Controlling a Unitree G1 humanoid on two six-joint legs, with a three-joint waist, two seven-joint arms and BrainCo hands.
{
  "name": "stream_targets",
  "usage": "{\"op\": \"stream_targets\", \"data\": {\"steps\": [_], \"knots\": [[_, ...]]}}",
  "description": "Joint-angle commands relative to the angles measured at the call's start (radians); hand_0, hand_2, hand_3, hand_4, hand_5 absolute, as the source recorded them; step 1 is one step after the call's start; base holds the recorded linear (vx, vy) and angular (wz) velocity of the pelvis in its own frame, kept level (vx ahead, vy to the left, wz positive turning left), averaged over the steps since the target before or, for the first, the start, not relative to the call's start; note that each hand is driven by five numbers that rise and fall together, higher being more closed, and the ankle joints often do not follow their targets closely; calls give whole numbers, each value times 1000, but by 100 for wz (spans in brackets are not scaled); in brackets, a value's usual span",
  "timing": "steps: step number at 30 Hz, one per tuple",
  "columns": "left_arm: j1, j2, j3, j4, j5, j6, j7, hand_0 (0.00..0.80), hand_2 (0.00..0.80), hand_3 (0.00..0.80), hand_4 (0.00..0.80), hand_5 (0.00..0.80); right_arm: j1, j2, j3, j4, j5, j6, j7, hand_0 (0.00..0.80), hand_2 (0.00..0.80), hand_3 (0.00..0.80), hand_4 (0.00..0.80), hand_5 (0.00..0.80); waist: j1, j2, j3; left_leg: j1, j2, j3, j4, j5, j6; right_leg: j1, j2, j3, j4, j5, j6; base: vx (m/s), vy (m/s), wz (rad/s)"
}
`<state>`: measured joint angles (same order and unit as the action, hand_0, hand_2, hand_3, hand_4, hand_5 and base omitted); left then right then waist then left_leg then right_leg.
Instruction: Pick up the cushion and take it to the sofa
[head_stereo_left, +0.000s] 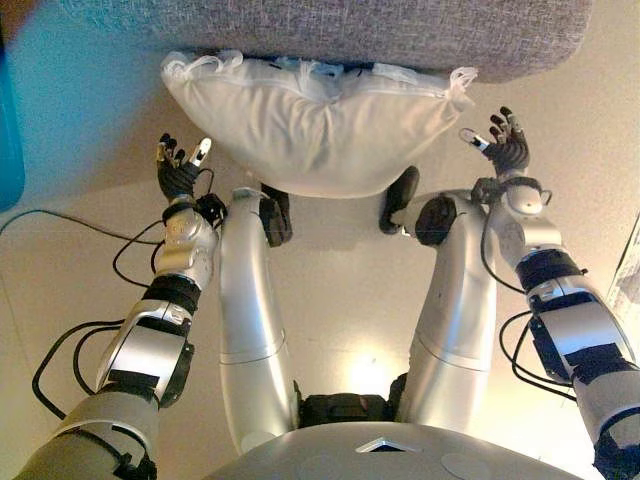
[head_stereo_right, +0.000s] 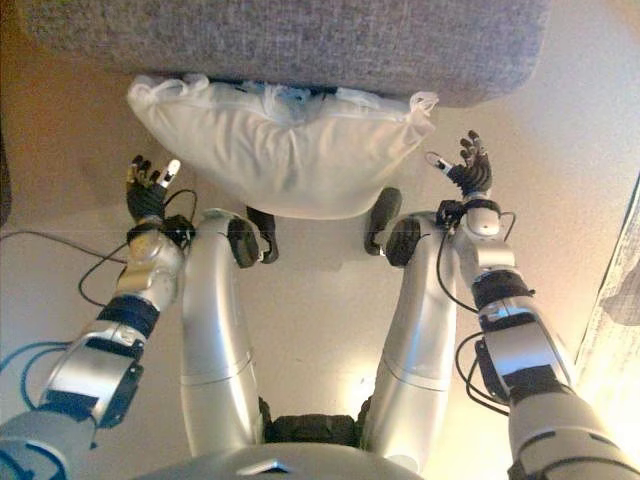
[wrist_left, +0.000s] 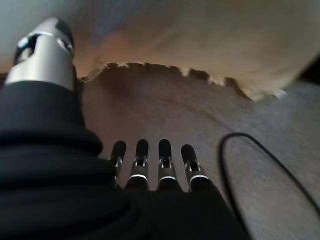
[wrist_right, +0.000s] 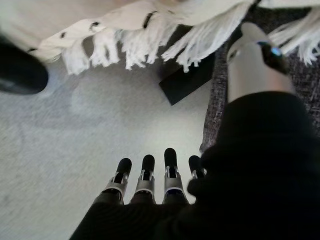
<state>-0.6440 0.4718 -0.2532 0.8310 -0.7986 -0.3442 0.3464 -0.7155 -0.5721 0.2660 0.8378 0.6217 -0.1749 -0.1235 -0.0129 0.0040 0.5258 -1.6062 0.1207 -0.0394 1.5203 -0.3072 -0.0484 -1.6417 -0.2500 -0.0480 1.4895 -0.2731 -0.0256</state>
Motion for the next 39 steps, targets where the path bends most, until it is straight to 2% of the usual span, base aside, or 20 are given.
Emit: {"op": "stream_targets", "data": {"steps": [1, 6, 10, 12, 15, 18, 27, 37, 39], "knots": [[41, 15, -3, -63, -58, -8, -84, 0, 0, 0, 0, 0, 133, -5, 8, -138, 20, -13, 3, 0, 0, 0, 0, 0, -10, -6, -6, 37, 16, 57, 47, -134, 38, 72, 10, 43, 49, -89, 58, 60, -20, -3], [-31, 31, -52, -67, -84, 94, -201, 0, 0, 0, 0, 0, 48, -14, 50, -184, -8, 32, -25, 0, 0, 0, 0, 0, -13, -10, -6, 36, 23, 53, 79, -139, 38, 72, 15, 53, 84, -96, 54, 45, 14, 1], [-80, 36, -85, -77, -140, 125, -276, 0, 0, 0, 0, 0, 0, -4, 92, -220, 2, 60, 14, 0, 0, 0, 0, 0, -17, -13, -6, 36, 27, 51, 97, -139, 37, 72, 19, 65, 99, -94, 53, 37, 28, -3], [-97, 28, -97, -89, -161, 154, -334, 0, 0, 0, 0, 0, -17, 12, 107, -242, 9, 77, 36, 0, 0, 0, 0, 0, -17, -17, -6, 36, 27, 51, 100, -137, 36, 72, 21, 71, 102, -90, 55, 14, 2, -3], [-111, 16, -116, -102, -197, 215, -482, 0, 0, 0, 0, 0, -36, 29, 119, -261, 46, 95, 74, 0, 0, 0, 0, 0, -17, -22, -6, 36, 32, 51, 112, -138, 36, 72, 19, 79, 113, -87, 56, 21, -1, 0], [-119, 6, -128, -127, -233, 247, -560, 0, 0, 0, 0, 0, -47, 50, 125, -275, 89, 117, 105, 0, 0, 0, 0, 0, -18, -19, -6, 36, 42, 52, 126, -141, 35, 72, 19, 86, 127, -87, 56, 20, 6, -3], [-171, -42, -162, -145, -261, 259, -511, 0, 0, 0, 0, 0, -80, 121, 160, -286, 110, 150, 125, 0, 0, 0, 0, 0, -22, -18, -6, 36, 64, 52, 177, -158, 32, 72, 5, 101, 179, -98, 56, 38, 4, 1], [-145, -106, -189, -182, -243, 204, -510, 0, 0, 0, 0, 0, -51, 196, 178, -318, 177, 117, 138, 0, 0, 0, 0, 0, -22, 4, -6, 36, 85, 44, 254, -199, 42, 72, -13, 98, 244, -130, 42, 26, -28, -1], [-132, -114, -196, -183, -235, 188, -519, 552, 552, 552, 552, 552, -39, 211, 184, -323, 180, 114, 137, 0, 0, 0, 0, 0, -22, 8, -6, 36, 89, 41, 269, -206, 42, 72, -15, 97, 256, -136, 39, 7, -16, 0]]}}
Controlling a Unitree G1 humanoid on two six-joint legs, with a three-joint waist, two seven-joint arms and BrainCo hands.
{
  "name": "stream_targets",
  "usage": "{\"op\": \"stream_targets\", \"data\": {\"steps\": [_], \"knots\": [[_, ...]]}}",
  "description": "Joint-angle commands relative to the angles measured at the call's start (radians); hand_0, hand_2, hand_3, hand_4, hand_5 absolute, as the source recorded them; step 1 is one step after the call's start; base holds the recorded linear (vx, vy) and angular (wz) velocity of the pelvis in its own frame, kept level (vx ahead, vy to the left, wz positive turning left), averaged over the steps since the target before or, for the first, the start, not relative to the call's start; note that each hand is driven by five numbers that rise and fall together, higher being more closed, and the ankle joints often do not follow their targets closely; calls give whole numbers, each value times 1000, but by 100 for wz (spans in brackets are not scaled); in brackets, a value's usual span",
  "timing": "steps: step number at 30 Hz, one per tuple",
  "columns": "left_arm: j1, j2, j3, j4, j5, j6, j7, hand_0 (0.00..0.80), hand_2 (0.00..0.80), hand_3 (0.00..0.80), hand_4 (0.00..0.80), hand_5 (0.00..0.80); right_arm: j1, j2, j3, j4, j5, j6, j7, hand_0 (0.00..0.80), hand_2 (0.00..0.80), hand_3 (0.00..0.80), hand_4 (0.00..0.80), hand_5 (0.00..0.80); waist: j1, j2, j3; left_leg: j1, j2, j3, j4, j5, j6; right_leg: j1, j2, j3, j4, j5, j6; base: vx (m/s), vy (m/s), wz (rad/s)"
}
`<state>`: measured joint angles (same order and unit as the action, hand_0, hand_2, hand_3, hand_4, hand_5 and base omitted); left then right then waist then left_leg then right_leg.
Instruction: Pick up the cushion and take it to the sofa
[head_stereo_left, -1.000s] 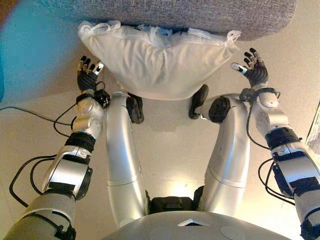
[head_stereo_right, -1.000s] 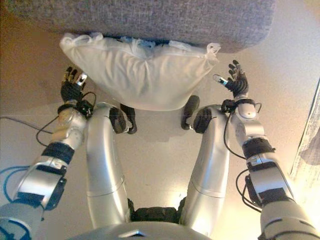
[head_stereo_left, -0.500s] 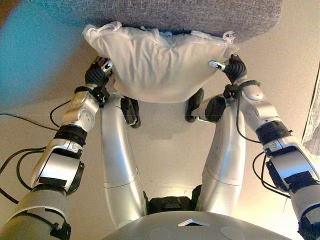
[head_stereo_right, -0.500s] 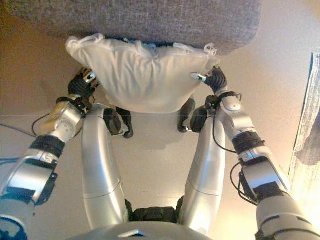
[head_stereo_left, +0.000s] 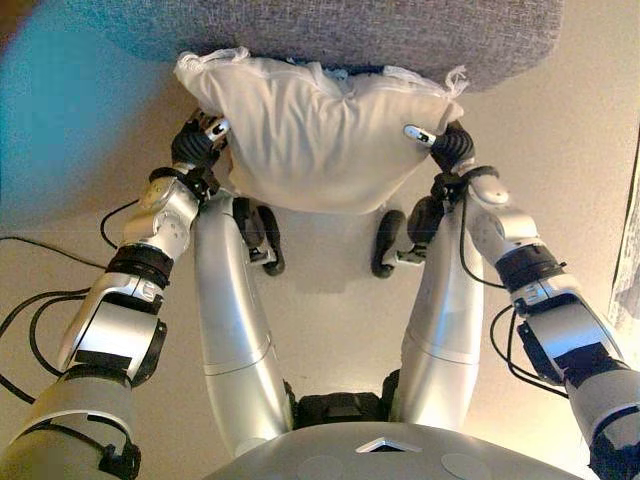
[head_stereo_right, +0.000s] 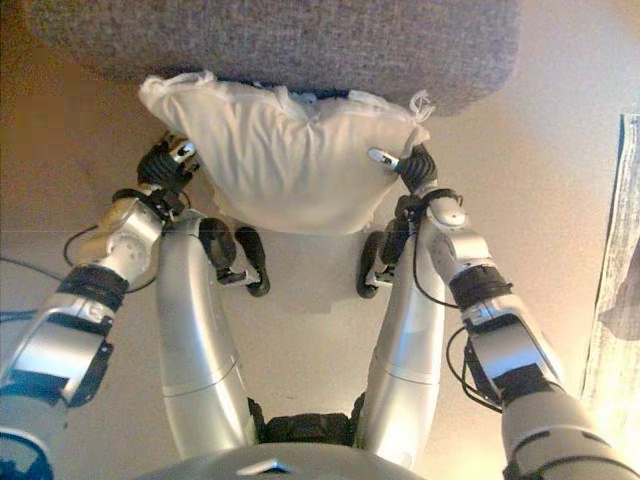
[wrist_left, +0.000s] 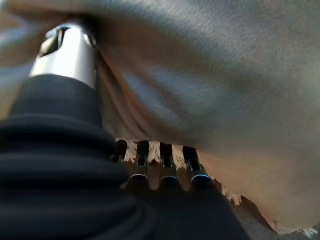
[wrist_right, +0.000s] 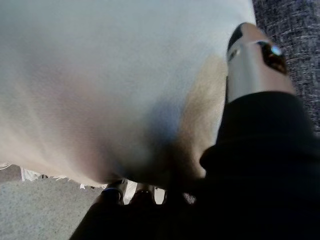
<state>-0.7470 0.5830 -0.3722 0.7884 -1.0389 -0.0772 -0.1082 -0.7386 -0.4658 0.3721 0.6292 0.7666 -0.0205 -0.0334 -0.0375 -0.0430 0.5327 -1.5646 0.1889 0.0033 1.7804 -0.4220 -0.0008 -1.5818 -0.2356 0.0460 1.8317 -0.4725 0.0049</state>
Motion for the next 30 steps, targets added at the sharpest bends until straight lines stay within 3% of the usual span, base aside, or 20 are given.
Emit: {"op": "stream_targets", "data": {"steps": [1, 2, 18, 26, 30], "knots": [[-20, -228, -80, -144, 10, -91, -69, 800, 800, 800, 800, 800, -6, 108, 83, -114, 35, -38, 54, 141, 141, 141, 141, 141, 2, 57, -13, -5, 22, -4, 18, -95, -5, 12, -32, 2, -80, 61, 7, 19, -17, 4], [-8, -233, -83, -152, 8, -95, -64, 800, 800, 800, 800, 800, 6, 109, 89, -120, 20, -40, 53, 800, 800, 800, 800, 800, 2, 59, -13, -5, 23, -7, 27, -100, -6, 12, -34, 2, -73, 58, 7, 23, -8, 3], [122, -258, -84, -257, 50, -172, -69, 800, 800, 800, 800, 800, 119, 95, 59, -178, -66, -156, 30, 800, 800, 800, 800, 800, 3, 59, -13, -5, 3, -28, 32, -96, -21, 12, -48, -6, -72, 69, 23, 0, 0, 0], [176, -247, -5, -370, 117, -241, -98, 800, 800, 800, 800, 800, 142, 96, -13, -256, -147, -207, 56, 800, 800, 800, 800, 800, 5, 64, -13, -3, -19, -19, -93, -8, -17, 13, -39, -19, -168, 128, 23, 0, 0, 0], [254, -255, 34, -431, 152, -277, -117, 800, 800, 800, 800, 800, 207, 87, -54, -303, -166, -237, 101, 800, 800, 800, 800, 800, 4, 58, -13, 111, -26, 4, -222, 56, -16, 109, -15, -30, -271, 180, 22, 17, -10, 0]]}}
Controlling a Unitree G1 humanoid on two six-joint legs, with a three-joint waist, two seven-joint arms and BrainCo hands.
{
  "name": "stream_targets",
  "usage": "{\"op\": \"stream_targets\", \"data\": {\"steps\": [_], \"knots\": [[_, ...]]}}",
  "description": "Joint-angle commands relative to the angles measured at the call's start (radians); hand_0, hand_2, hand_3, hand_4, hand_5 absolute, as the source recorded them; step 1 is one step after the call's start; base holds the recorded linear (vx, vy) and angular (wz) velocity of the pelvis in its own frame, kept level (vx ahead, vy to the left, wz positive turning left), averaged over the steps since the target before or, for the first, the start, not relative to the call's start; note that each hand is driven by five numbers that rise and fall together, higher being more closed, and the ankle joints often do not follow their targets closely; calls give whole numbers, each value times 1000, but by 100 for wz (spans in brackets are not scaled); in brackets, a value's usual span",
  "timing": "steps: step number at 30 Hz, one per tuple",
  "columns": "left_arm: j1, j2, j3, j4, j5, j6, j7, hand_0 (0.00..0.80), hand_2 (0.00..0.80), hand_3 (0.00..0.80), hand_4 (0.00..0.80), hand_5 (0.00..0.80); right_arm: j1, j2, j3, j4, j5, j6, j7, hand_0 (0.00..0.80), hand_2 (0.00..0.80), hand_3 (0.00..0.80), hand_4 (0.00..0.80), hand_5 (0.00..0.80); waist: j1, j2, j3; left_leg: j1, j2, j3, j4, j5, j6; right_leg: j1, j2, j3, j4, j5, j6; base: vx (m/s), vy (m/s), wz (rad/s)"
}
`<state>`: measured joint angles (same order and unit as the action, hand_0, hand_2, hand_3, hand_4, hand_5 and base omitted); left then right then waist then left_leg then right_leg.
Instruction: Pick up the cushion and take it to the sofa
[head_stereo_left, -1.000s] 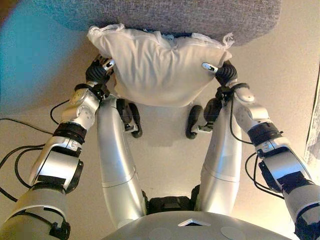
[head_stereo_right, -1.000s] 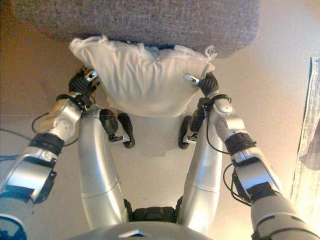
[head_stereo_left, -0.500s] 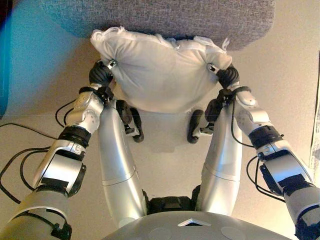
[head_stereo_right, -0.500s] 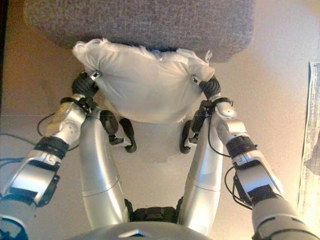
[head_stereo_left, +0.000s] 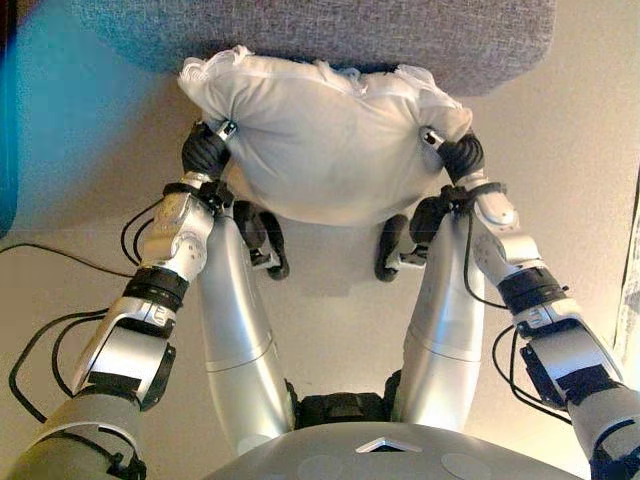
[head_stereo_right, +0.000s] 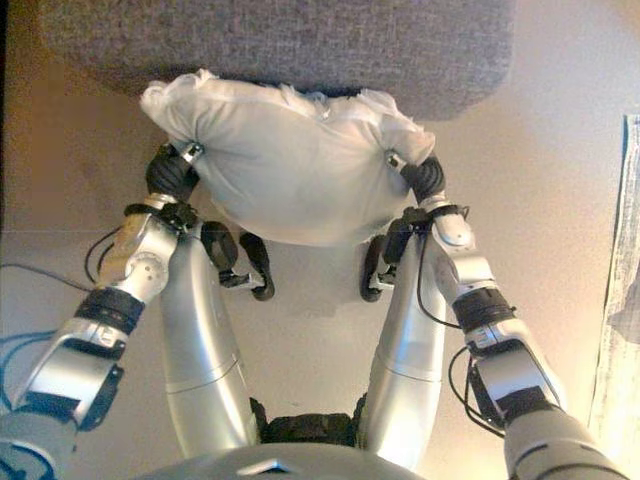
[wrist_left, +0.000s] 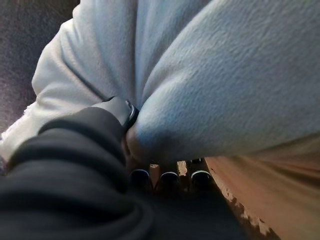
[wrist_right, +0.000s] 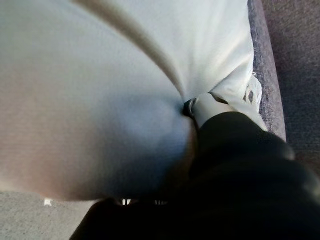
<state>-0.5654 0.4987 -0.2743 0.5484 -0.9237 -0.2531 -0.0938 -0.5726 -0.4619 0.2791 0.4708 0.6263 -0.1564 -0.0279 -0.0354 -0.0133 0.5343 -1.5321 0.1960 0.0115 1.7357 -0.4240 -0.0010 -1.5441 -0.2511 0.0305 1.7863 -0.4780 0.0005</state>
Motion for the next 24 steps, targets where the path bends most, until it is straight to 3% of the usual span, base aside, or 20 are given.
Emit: {"op": "stream_targets", "data": {"steps": [1, 4, 8, 13, 18, 24], "knots": [[99, -171, -53, -208, 45, -114, -143, 800, 800, 800, 800, 800, 67, 80, 23, -159, -31, -111, 113, 800, 800, 800, 800, 800, 2, 29, -14, 122, -39, 0, -224, 79, -16, 114, 10, -20, -265, 199, 29, 0, 0, 0], [137, -166, -41, -255, 49, -136, -143, 800, 800, 800, 800, 800, 110, 73, -9, -196, -45, -142, 144, 800, 800, 800, 800, 800, 2, 28, -14, 222, -51, 1, -351, 131, -21, 214, 30, -34, -381, 235, 42, -29, -30, -11], [118, -147, -41, -296, 79, -226, -142, 800, 800, 800, 800, 800, 100, 71, -38, -240, -76, -223, 174, 800, 800, 800, 800, 800, 6, 23, -32, 359, -65, 6, -598, 191, -27, 348, 49, -63, -602, 282, 68, -174, -59, -19], [109, -155, -43, -332, 95, -249, -127, 800, 800, 800, 800, 800, 129, 73, -45, -295, -109, -267, 163, 800, 800, 800, 800, 800, 12, 17, -84, 556, -58, 27, -897, 273, -38, 559, 40, -110, -862, 318, 75, -58, -117, 2], [134, -155, -29, -353, 94, -205, -145, 800, 800, 800, 800, 800, 171, 62, -68, -342, -105, -269, 152, 800, 800, 800, 800, 800, 21, 14, -109, 678, -43, 36, -1005, 305, -41, 693, 27, -162, -956, 318, 67, -34, -182, 24], [275, -139, 17, -425, 82, -183, -186, 800, 800, 800, 800, 800, 276, 66, -85, -403, -114, -240, 171, 800, 800, 800, 800, 800, 45, 22, -166, 835, -69, 40, -1127, 340, -69, 881, 47, -227, -1116, 328, 55, 19, -150, 8]]}}
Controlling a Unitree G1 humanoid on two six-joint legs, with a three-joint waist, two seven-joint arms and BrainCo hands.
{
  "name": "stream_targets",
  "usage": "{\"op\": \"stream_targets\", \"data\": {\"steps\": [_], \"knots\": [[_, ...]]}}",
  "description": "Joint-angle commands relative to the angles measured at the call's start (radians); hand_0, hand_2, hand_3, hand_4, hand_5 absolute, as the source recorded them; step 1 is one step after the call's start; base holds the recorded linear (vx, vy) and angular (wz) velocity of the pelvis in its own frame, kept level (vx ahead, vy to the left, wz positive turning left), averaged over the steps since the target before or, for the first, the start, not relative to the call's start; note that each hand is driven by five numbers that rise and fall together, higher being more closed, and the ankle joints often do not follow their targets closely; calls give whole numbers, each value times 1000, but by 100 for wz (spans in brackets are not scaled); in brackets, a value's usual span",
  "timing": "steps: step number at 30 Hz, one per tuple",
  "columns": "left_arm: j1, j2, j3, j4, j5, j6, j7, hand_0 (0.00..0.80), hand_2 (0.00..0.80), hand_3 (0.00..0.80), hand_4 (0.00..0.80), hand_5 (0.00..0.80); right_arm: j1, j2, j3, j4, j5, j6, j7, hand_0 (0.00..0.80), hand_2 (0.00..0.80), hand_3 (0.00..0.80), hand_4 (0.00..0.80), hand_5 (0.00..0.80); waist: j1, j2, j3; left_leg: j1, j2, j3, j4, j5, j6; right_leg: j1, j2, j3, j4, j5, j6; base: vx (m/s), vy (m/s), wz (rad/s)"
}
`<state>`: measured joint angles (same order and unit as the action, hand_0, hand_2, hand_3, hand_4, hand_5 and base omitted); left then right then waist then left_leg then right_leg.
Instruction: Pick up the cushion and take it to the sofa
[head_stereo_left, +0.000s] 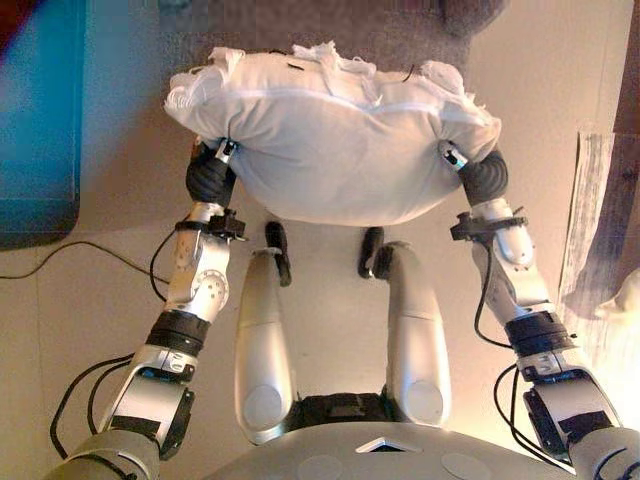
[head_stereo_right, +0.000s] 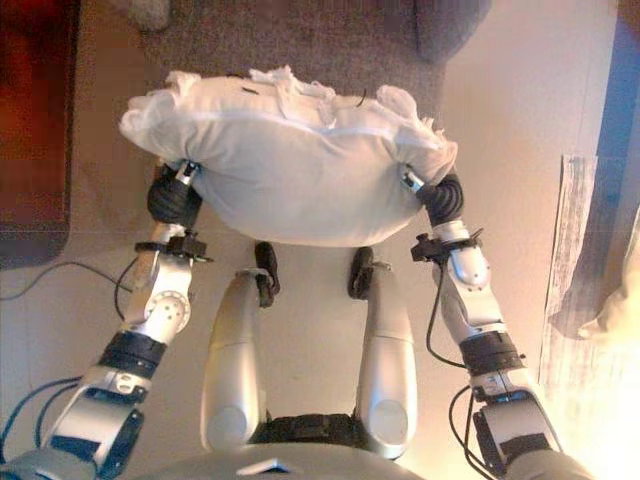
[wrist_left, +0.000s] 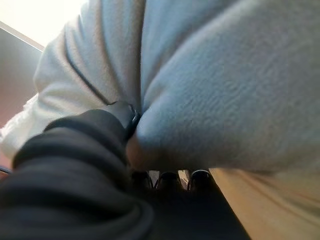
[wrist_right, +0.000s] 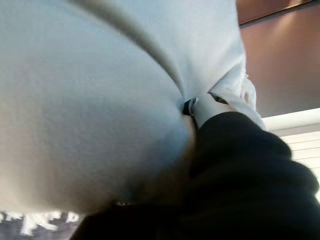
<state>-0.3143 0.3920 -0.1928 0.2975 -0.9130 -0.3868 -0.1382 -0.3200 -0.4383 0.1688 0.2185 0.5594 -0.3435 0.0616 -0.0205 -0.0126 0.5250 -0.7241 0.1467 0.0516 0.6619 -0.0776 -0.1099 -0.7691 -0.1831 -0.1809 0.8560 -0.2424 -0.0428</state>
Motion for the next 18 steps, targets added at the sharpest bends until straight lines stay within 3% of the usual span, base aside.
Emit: {"op": "stream_targets", "data": {"steps": [1, 9, 14, 18], "knots": [[47, -33, -56, -192, 64, -49, -145, 800, 800, 800, 800, 800, 35, 45, 25, -162, -56, -50, 82, 800, 800, 800, 800, 800, 37, 23, -168, 55, -25, 5, -113, 37, 41, 139, -13, -34, -248, 126, 90, -10, -82, -5], [169, -15, 5, -338, 53, -94, -144, 800, 800, 800, 800, 800, 153, 36, 30, -294, -98, -110, 106, 800, 800, 800, 800, 800, 63, 29, -284, 400, -62, 42, -463, 120, 25, 500, 60, -106, -604, 168, 95, 45, -58, -11], [209, -28, 33, -414, 77, -79, -111, 800, 800, 800, 800, 800, 191, 27, 12, -380, -120, -86, 96, 800, 800, 800, 800, 800, 67, 24, -391, 571, -63, 60, -578, 124, 16, 695, 83, -112, -763, 189, 92, 174, -10, 11], [218, -28, 47, -453, 93, -81, -79, 800, 800, 800, 800, 800, 203, 16, -17, -435, -121, -75, 109, 800, 800, 800, 800, 800, 54, 16, -443, 639, -54, 70, -619, 117, 15, 754, 97, -96, -796, 187, 88, 70, 20, 0]]}}
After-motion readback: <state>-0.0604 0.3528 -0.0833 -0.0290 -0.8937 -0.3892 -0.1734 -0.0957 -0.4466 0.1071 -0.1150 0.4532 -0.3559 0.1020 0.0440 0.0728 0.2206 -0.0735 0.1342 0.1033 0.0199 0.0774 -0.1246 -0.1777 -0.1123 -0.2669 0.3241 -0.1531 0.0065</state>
